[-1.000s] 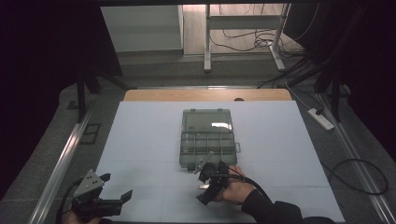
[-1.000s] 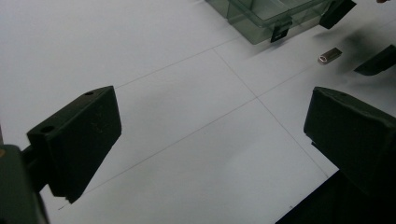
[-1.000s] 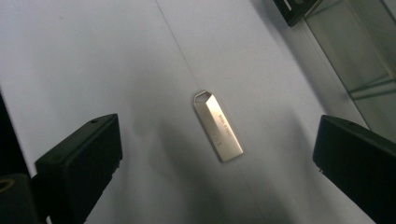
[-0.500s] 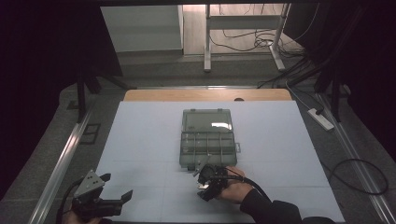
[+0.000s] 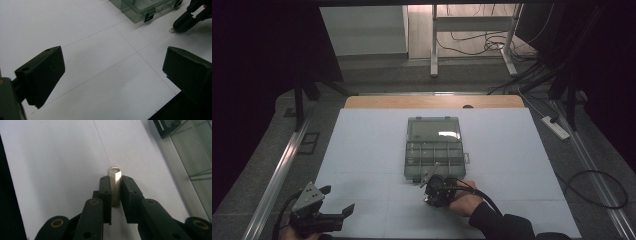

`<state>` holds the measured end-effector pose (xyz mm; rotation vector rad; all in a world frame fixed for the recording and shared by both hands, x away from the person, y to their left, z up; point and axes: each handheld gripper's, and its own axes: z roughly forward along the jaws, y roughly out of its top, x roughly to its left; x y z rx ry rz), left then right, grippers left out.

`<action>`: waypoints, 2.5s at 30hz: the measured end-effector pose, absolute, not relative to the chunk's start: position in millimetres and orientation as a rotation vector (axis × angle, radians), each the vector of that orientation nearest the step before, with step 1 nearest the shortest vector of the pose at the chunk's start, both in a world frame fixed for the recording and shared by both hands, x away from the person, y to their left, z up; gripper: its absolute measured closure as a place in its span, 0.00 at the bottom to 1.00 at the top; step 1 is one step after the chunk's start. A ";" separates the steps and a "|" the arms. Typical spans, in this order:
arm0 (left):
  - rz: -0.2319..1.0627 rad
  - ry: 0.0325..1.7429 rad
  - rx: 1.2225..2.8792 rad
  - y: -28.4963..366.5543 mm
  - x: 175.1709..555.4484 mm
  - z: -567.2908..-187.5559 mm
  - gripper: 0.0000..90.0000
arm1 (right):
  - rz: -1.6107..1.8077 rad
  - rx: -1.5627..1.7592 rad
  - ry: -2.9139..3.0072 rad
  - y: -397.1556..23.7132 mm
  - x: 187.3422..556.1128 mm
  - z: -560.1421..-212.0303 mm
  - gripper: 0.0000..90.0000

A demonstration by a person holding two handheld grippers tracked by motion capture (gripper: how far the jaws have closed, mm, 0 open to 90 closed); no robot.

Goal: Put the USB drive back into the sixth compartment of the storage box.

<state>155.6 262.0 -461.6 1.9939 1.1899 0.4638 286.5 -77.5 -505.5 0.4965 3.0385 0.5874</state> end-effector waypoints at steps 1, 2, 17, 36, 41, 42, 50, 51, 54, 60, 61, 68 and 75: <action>0.464 1.189 1.994 262.0 155.5 -461.6 0.05 | 0.594 0.506 3.038 -78.0 287.0 -505.5 0.88; 0.465 1.189 1.994 261.9 155.5 -461.5 0.05 | 0.602 0.518 3.034 -78.1 287.1 -505.4 0.88; 0.470 1.183 1.999 261.5 155.3 -461.5 0.05 | 0.724 0.582 2.992 -82.7 290.2 -492.7 0.88; 0.469 1.184 2.000 261.3 155.3 -461.6 0.05 | 0.829 0.621 2.908 -88.5 293.9 -474.3 0.88; 0.470 1.185 2.002 261.1 155.4 -461.5 0.05 | 0.851 0.631 2.889 -90.0 296.1 -470.0 0.88; 0.469 1.185 2.002 261.1 155.4 -461.5 0.05 | 0.854 0.636 2.885 -90.3 296.6 -469.3 0.88; 0.468 1.187 1.998 261.4 155.4 -461.6 0.05 | 0.893 0.685 2.861 -88.9 306.7 -463.0 0.88; 0.468 1.187 1.998 261.4 155.4 -461.6 0.05 | 0.893 0.685 2.861 -88.9 306.7 -463.0 0.88; 0.469 1.187 1.998 261.5 155.4 -461.6 0.05 | 0.898 0.691 2.846 -87.5 311.2 -460.9 0.88; 0.468 1.189 1.996 261.7 155.4 -461.6 0.05 | 0.904 0.701 2.827 -85.4 318.6 -459.1 0.88; 0.468 1.189 1.996 261.7 155.4 -461.6 0.05 | 0.902 0.704 2.823 -85.1 320.0 -458.9 0.88; 0.465 1.191 1.994 261.9 155.5 -461.6 0.05 | 0.905 0.725 2.792 -83.1 330.7 -458.4 0.88; 0.466 1.191 1.991 262.1 155.5 -461.7 0.05 | 0.907 0.724 2.769 -79.3 338.8 -458.2 0.88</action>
